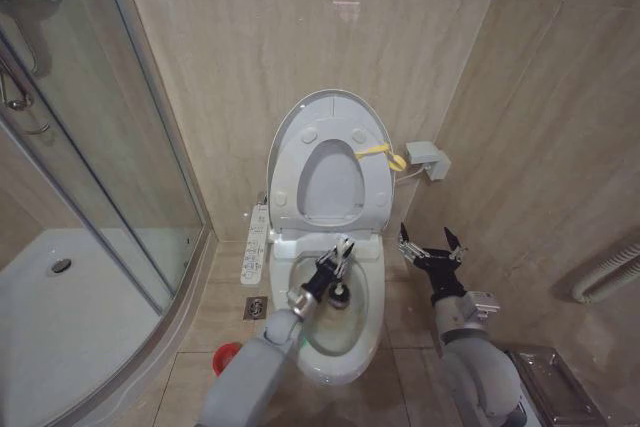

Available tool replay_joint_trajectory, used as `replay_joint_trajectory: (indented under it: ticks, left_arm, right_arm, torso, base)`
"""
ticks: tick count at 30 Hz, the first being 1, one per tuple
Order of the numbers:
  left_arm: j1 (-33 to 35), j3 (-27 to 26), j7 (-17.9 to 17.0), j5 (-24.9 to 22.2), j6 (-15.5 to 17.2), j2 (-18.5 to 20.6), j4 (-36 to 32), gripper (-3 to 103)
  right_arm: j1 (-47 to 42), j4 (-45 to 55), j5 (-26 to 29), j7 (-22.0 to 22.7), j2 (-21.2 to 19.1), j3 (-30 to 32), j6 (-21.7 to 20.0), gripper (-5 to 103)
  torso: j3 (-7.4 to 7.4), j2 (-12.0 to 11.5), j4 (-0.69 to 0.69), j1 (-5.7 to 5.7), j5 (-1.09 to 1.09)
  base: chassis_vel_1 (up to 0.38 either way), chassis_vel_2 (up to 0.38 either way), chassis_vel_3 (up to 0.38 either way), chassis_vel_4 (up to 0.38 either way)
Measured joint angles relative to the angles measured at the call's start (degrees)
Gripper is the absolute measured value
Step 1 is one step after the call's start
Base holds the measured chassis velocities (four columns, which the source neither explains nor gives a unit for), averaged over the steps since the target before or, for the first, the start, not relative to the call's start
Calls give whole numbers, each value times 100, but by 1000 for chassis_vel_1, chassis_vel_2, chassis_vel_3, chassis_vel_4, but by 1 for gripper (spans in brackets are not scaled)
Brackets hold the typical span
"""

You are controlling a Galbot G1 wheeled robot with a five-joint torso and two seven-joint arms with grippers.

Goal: Open the toilet lid, clean the toilet bowl with a toilet brush, close the toilet lid, and flush.

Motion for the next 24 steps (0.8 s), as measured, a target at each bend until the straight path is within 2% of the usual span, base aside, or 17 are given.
replay_joint_trajectory:
  ticks: [6,13,24]
  left_arm:
    - [17,36,-9,-115,5,-208,-116,19]
    - [123,-36,107,-126,-179,-523,265,19]
    - [170,27,141,-80,-199,-581,467,19]
  right_arm:
    - [0,0,0,0,0,0,0,100]
    - [0,0,0,0,0,0,0,100]
    - [0,0,0,0,0,0,0,100]
  torso:
    - [0,0,0,0,0]
    - [0,0,2,0,-1]
    - [0,0,1,0,-1]
  base:
    - [0,0,0,0]
    - [0,0,0,0]
    - [0,0,0,0]
